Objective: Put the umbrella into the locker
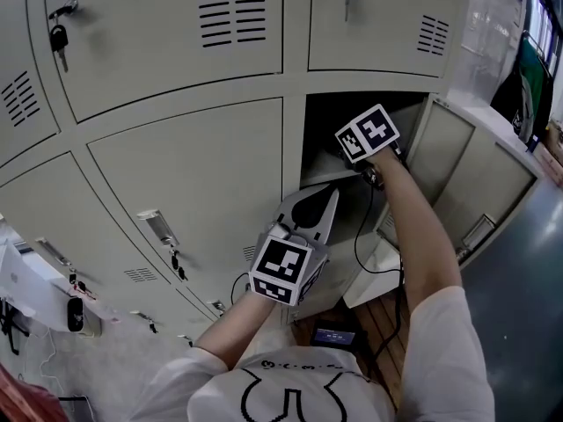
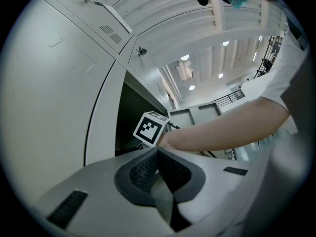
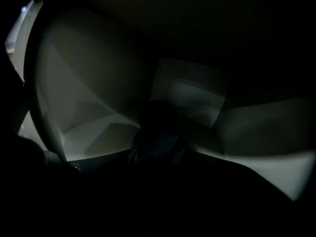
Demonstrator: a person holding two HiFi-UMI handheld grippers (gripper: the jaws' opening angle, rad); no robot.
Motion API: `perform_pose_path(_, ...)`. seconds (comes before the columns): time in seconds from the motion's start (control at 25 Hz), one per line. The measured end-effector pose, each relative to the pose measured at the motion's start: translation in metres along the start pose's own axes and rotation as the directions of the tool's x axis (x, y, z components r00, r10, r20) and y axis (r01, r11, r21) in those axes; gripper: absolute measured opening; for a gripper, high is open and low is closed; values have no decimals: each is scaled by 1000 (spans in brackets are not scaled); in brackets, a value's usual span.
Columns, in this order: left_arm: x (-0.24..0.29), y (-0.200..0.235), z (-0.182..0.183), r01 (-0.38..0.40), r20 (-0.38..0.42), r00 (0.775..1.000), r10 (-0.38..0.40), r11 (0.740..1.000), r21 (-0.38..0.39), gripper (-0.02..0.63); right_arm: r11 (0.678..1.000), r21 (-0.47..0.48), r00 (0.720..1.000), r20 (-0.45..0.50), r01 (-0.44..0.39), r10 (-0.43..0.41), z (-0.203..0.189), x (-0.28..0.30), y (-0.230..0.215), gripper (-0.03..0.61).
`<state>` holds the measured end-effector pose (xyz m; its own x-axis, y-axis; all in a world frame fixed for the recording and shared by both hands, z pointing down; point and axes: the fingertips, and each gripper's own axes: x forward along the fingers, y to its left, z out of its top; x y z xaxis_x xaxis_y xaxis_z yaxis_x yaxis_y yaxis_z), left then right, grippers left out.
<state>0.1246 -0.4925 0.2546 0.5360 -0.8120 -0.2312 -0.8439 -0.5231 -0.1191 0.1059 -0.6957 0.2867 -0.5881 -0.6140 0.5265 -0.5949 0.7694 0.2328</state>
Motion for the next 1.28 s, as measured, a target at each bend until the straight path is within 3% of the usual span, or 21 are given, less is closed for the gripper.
perform_pose_path(0.4, 0, 0, -4, 3, -28, 1000, -3, 1000, -23, 3, 998, 56, 1000, 8, 24, -24, -2, 14, -13, 264)
perform_pose_path(0.76, -4, -5, -1, 10, -31, 999, -11, 1000, -21, 3, 989, 38, 986, 77, 146, -148, 1, 2, -20, 379)
perform_pose_path(1.28, -13, -6, 4, 12, -22, 1000, -13, 999, -48, 5, 981, 16, 951, 243, 191, -190, 12, -45, 4, 388)
